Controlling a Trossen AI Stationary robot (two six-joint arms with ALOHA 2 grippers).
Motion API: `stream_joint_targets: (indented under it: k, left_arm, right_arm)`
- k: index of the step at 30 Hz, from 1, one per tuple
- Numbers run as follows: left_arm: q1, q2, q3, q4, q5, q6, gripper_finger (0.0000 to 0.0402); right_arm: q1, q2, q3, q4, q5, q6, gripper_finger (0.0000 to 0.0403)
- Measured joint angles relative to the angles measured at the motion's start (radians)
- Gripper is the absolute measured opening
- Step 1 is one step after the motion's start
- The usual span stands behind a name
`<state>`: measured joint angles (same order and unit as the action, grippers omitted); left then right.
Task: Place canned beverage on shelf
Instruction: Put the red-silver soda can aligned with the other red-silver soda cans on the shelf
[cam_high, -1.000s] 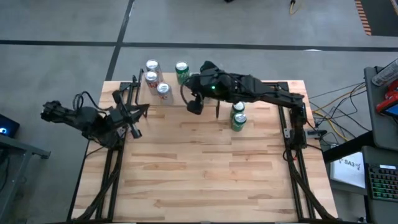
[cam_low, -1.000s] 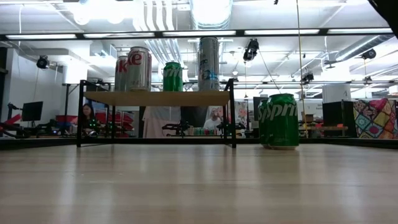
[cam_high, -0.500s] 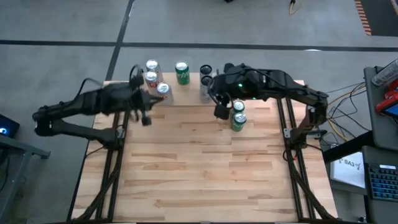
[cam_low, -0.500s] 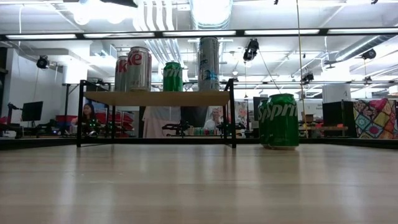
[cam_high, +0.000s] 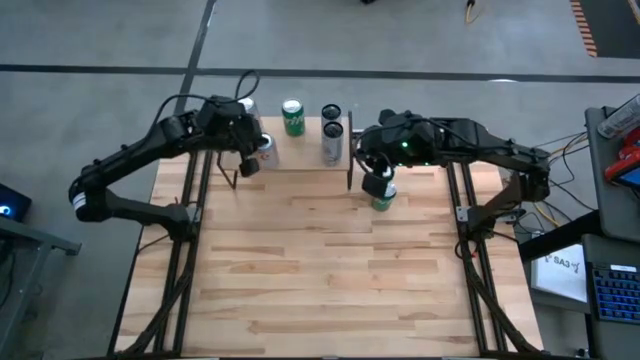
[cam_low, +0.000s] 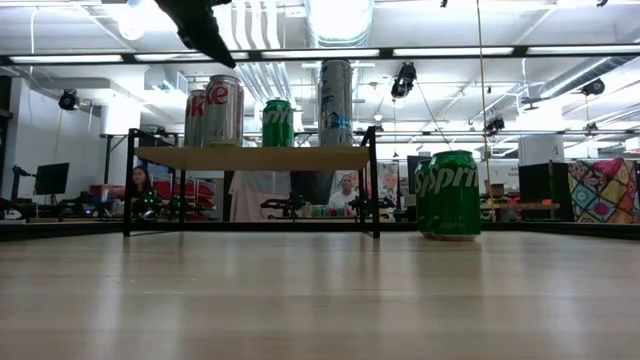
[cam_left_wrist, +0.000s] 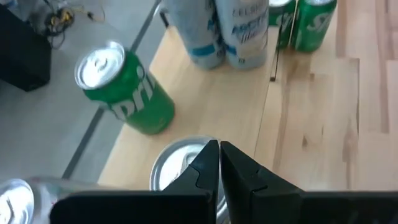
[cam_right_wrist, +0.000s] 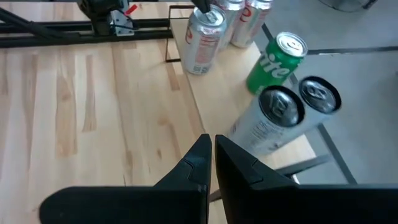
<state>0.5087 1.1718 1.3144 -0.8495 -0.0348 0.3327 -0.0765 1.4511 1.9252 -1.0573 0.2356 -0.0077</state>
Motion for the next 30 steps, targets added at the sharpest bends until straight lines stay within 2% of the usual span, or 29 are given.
stream_joint_targets:
  k: [11, 30]
  left_arm:
    - [0.000, -0.019, 0.000, -0.049, -0.005, -0.041, 0.0000]
    - [-0.002, -0.005, -0.001, -0.098, -0.008, -0.139, 0.0000]
  right_arm:
    - [0.000, -0.102, -0.110, 0.008, 0.000, 0.027, 0.0012]
    - [0.003, -0.127, -0.151, 0.019, 0.000, 0.046, 0.0012]
